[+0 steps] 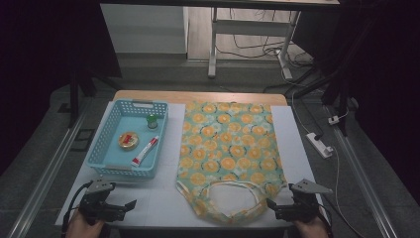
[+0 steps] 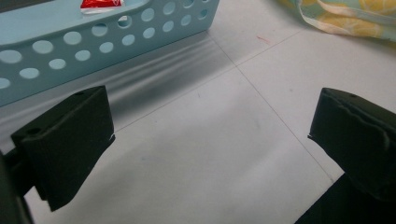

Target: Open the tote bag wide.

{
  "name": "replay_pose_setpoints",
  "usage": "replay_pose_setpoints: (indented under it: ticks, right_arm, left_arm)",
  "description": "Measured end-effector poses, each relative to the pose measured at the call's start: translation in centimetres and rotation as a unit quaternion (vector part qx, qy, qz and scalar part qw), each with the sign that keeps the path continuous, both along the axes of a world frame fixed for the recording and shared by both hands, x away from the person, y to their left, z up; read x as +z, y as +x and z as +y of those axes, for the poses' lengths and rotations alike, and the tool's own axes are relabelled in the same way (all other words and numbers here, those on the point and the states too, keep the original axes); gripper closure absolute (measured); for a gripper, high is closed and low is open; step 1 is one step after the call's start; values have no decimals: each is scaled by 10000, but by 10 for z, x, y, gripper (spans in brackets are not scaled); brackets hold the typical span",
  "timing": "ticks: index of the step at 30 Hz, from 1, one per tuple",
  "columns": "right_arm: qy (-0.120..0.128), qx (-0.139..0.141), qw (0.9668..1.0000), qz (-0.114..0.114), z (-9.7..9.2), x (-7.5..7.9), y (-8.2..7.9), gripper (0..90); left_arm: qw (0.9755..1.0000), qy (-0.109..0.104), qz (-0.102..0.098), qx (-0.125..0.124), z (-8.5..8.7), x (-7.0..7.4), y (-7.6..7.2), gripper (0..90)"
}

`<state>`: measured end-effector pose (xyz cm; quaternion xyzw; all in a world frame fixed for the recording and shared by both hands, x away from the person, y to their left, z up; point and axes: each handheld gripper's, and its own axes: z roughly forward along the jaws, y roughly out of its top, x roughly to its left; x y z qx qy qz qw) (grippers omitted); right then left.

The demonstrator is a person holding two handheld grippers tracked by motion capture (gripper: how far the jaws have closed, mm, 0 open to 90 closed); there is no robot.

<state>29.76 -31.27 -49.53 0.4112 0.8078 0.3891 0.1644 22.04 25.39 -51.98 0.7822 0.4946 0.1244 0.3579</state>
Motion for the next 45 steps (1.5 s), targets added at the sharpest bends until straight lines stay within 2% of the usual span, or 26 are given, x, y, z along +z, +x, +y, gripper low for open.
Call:
replay_pose_setpoints:
  ticks: [9,28,35,45]
  right_arm:
    - [-40,20,10000,-56,2,0,-1,0]
    - [-56,41,10000,-22,2,1,-1,0]
    - [-19,189,9995,-240,8,8,-4,0]
    - [-70,445,9987,-226,18,9,-3,0]
  left_arm:
    - [10000,4,1,0,0,0,0,0]
    - [10000,5,19,7,0,0,0,0]
    - [10000,-5,17,0,0,-1,0,0]
    - [10000,8,36,3,0,-1,1,0]
